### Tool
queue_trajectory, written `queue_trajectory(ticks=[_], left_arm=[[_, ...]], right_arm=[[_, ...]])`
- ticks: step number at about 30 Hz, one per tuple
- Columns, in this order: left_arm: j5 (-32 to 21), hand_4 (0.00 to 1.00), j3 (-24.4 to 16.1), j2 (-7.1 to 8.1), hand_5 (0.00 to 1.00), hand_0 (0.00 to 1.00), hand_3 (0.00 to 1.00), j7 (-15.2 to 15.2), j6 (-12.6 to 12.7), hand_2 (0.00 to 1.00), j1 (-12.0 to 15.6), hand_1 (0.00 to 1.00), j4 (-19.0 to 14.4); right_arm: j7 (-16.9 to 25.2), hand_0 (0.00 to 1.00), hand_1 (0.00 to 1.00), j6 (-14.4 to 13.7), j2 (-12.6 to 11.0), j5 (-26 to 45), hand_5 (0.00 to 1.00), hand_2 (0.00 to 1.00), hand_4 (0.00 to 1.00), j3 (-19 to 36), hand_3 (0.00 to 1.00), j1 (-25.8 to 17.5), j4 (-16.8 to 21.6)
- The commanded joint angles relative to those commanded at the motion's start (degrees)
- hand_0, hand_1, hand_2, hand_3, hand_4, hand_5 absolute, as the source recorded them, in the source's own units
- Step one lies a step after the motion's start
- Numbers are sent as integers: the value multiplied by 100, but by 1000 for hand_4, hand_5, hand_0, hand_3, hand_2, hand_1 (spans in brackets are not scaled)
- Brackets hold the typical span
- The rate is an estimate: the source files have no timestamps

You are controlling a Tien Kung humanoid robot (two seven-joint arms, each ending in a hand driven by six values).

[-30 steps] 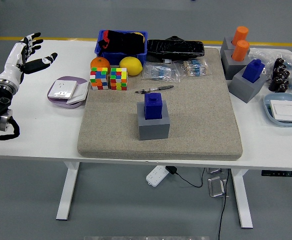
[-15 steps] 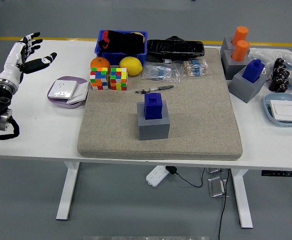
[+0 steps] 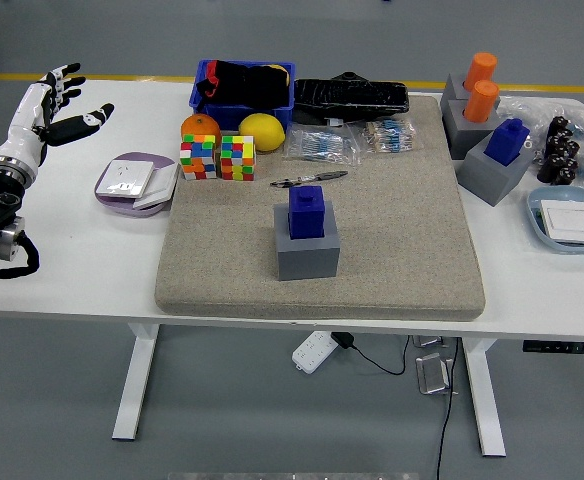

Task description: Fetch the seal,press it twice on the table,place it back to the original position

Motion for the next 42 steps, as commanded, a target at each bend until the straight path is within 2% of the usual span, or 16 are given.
queue_trajectory(ticks=[42], left_arm=[[3,777,34,9,153,939,921,4,-3,890,33,903,-24]], right_arm=[[3,793,704,12,-37,23,542,687,765,-123,643,9,-1]])
